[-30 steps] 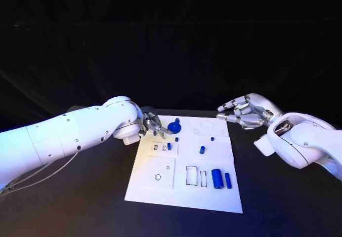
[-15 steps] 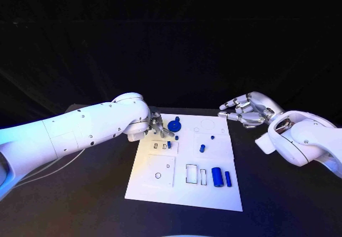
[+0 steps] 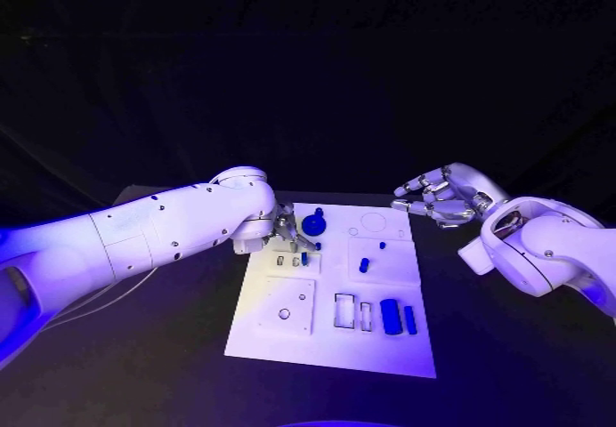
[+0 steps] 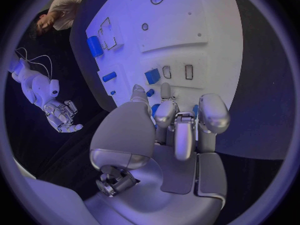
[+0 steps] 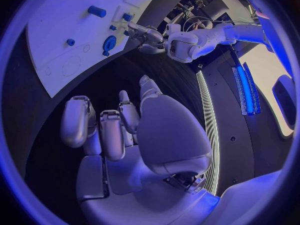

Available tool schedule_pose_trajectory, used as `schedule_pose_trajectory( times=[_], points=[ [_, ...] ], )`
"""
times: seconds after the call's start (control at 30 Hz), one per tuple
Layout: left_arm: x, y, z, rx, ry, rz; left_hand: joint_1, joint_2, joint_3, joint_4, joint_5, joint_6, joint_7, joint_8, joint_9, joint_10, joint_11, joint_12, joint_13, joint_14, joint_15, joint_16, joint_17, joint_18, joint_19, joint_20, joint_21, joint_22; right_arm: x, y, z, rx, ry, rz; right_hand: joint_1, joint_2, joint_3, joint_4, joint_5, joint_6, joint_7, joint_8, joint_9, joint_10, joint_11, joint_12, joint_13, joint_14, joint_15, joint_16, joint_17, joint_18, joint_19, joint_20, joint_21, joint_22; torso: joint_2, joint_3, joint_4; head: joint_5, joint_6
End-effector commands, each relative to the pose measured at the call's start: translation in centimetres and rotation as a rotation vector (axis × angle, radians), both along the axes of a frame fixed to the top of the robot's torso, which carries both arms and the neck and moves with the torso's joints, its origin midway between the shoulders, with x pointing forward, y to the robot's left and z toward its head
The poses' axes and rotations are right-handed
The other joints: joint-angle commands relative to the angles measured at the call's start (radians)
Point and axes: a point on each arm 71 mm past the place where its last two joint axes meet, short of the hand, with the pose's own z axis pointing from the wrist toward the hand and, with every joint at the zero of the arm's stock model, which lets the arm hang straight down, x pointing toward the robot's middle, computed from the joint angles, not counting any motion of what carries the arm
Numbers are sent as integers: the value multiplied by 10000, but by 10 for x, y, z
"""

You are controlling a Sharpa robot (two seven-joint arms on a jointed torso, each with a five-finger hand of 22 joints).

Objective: Assemble the parts on the task board

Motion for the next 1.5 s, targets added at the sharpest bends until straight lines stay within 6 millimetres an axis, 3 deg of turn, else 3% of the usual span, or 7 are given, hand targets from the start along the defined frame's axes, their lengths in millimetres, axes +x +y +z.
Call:
schedule_pose_trajectory(
  times=[0.03, 1.07, 1.5],
  points=[
    [-1, -3, -2, 252, 266, -161, -50, 58, -55, 9, -29, -81, -9, 45, 24, -20, 13, 32, 1, 954, -48, 21, 2332, -128, -13, -5, 76, 31, 0, 1, 0, -248, -99, 87, -109, 0, -65, 17, 67, 26, -42, 42, 16, -27, -54, -33, -19, 607, -62, -37, 790, 69, -96, -4, -33, 18, 4, -4, 25, -17, -15],
    [-1, -8, -6, 115, 581, -392, 335, 240, -6, -82, -29, -242, -1, 188, 279, -116, 20, -91, -121, 953, -40, 14, 2331, -148, -20, 6, 211, 204, 1, 5, -2, -266, -26, 152, -131, 46, -80, 34, 138, 24, -44, 52, 20, -34, -57, -43, -29, 589, -65, -89, 720, 91, -148, -8, -145, -57, 13, -1, 23, -57, -54],
    [-2, -11, -7, 14, 820, -481, 610, 446, 95, -145, -28, -320, 6, 264, 426, -162, 24, -174, -199, 954, -34, 12, 2333, -153, -40, 18, 268, 274, 1, 7, -3, -257, -18, 192, -146, 61, -88, 45, 150, 19, -43, 53, 20, -34, -57, -43, -29, 591, -66, -88, 727, 94, -153, -9, -161, -66, 20, 4, 19, -76, -77]
  ],
)
